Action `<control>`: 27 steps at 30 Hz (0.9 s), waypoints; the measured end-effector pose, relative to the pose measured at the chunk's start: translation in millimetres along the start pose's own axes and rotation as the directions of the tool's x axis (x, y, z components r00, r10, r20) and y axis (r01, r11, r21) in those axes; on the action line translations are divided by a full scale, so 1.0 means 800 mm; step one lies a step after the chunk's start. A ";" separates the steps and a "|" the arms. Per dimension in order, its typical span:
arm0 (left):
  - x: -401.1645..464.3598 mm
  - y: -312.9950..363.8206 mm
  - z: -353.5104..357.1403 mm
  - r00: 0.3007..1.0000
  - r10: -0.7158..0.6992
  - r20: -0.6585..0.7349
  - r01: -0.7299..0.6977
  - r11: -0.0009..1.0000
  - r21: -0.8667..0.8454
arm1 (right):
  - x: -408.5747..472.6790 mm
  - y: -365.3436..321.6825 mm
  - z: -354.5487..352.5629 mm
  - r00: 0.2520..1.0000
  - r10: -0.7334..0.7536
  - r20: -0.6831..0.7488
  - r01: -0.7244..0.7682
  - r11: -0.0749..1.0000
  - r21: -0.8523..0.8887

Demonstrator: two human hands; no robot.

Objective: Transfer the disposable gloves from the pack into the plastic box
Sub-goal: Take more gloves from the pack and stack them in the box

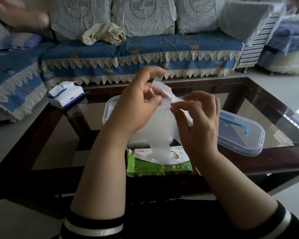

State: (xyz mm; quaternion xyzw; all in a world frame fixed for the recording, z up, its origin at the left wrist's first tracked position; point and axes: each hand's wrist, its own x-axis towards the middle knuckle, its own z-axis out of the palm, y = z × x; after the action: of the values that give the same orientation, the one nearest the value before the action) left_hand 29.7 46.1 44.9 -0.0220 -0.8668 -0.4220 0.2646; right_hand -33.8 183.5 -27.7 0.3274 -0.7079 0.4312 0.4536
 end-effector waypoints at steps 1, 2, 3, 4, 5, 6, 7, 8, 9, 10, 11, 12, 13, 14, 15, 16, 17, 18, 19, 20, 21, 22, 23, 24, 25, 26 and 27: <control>0.007 -0.003 0.002 1.000 0.016 -0.004 -0.016 1.000 -0.013 | 0.000 -0.002 0.003 0.999 -0.049 0.003 0.049 0.998 -0.037; 0.013 -0.009 0.005 0.999 0.024 -0.030 -0.025 0.999 -0.030 | 0.000 -0.003 0.006 0.994 -0.102 0.026 0.103 0.991 -0.083; 0.019 -0.016 0.006 0.996 0.029 -0.082 -0.031 0.999 -0.028 | 0.000 -0.003 0.011 0.987 -0.147 0.070 0.155 0.979 -0.135; 0.025 -0.024 0.007 0.991 0.023 -0.135 -0.026 0.999 -0.021 | 0.000 -0.002 0.017 0.977 -0.173 0.127 0.195 0.963 -0.184; 0.032 -0.034 0.007 0.983 0.006 -0.182 -0.010 1.000 -0.020 | 0.001 0.001 0.024 0.967 -0.175 0.187 0.216 0.950 -0.224; 0.036 -0.045 0.006 0.975 -0.022 -0.220 0.017 1.000 -0.025 | 0.003 0.005 0.033 0.954 -0.162 0.251 0.227 0.939 -0.257; 0.041 -0.058 0.005 0.968 -0.049 -0.245 0.049 0.999 -0.007 | 0.008 0.012 0.042 0.938 -0.145 0.314 0.239 0.928 -0.285; 0.044 -0.070 0.003 0.962 -0.075 -0.262 0.089 0.995 0.043 | 0.016 0.018 0.050 0.914 -0.122 0.386 0.250 0.920 -0.301; 0.047 -0.083 0.001 0.958 -0.095 -0.270 0.131 0.985 0.117 | 0.025 0.024 0.059 0.880 -0.091 0.466 0.257 0.916 -0.307; 0.049 -0.096 0.000 0.958 -0.111 -0.263 0.166 0.966 0.197 | 0.035 0.029 0.066 0.826 -0.050 0.561 0.262 0.916 -0.304; 0.052 -0.110 -0.002 0.961 -0.132 -0.245 0.198 0.941 0.272 | 0.044 0.033 0.075 0.748 -0.005 0.664 0.262 0.921 -0.288; 0.054 -0.122 -0.004 0.962 -0.161 -0.219 0.230 0.913 0.336 | 0.051 0.038 0.082 0.654 0.042 0.755 0.241 0.935 -0.261; 0.057 -0.135 -0.006 0.961 -0.194 -0.197 0.258 0.883 0.392 | 0.058 0.043 0.093 0.557 0.084 0.826 0.196 0.953 -0.230; 0.059 -0.146 -0.008 0.958 -0.226 -0.174 0.282 0.852 0.442 | 0.062 0.046 0.101 0.471 0.126 0.873 0.132 0.968 -0.211; 0.062 -0.156 -0.010 0.954 -0.256 -0.154 0.298 0.820 0.488 | 0.066 0.049 0.110 0.407 0.156 0.900 0.072 0.977 -0.202; 0.063 -0.163 -0.010 0.948 -0.289 -0.133 0.314 0.787 0.531 | 0.069 0.051 0.118 0.356 0.184 0.916 0.025 0.978 -0.206; 0.065 -0.166 -0.009 0.937 -0.331 -0.114 0.334 0.748 0.574 | 0.070 0.054 0.126 0.304 0.212 0.929 -0.004 0.975 -0.221; 0.067 -0.170 -0.009 0.917 -0.387 -0.099 0.362 0.697 0.619 | 0.070 0.056 0.136 0.237 0.238 0.942 -0.016 0.970 -0.242; 0.068 -0.171 -0.007 0.889 -0.451 -0.085 0.386 0.634 0.670 | 0.070 0.059 0.146 0.162 0.263 0.951 -0.010 0.964 -0.265; 0.069 -0.173 -0.005 0.857 -0.512 -0.065 0.394 0.568 0.723 | 0.068 0.062 0.155 0.082 0.289 0.954 0.011 0.957 -0.291; 0.070 -0.175 -0.003 0.828 -0.559 -0.036 0.378 0.510 0.773 | 0.065 0.064 0.164 0.009 0.320 0.948 0.047 0.946 -0.320; 0.071 -0.179 -0.001 0.808 -0.589 -0.008 0.347 0.465 0.815 | 0.060 0.067 0.171 -0.050 0.352 0.935 0.086 0.934 -0.347; 0.071 -0.182 0.001 0.797 -0.603 0.006 0.317 0.428 0.846 | 0.054 0.070 0.178 -0.086 0.383 0.920 0.112 0.921 -0.373; 0.071 -0.185 0.004 0.794 -0.608 0.007 0.298 0.400 0.867 | 0.046 0.074 0.186 -0.116 0.409 0.905 0.119 0.911 -0.396; 0.070 -0.185 0.006 0.795 -0.606 0.002 0.286 0.379 0.880 | 0.040 0.078 0.192 -0.151 0.431 0.890 0.104 0.902 -0.419; 0.070 -0.186 0.007 0.797 -0.604 -0.003 0.281 0.366 0.887 | 0.034 0.080 0.198 -0.177 0.427 0.887 0.099 0.904 -0.416; 0.069 -0.185 0.008 0.796 -0.605 -0.009 0.279 0.354 0.893 | 0.031 0.082 0.202 -0.183 0.425 0.886 0.093 0.905 -0.415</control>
State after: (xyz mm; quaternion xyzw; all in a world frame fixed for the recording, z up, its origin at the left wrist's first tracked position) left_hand -59.1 -54.1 -38.4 0.2825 -0.9584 0.0225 -0.0336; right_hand -157.1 62.1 -60.2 0.3551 -0.8972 -0.0421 -0.2590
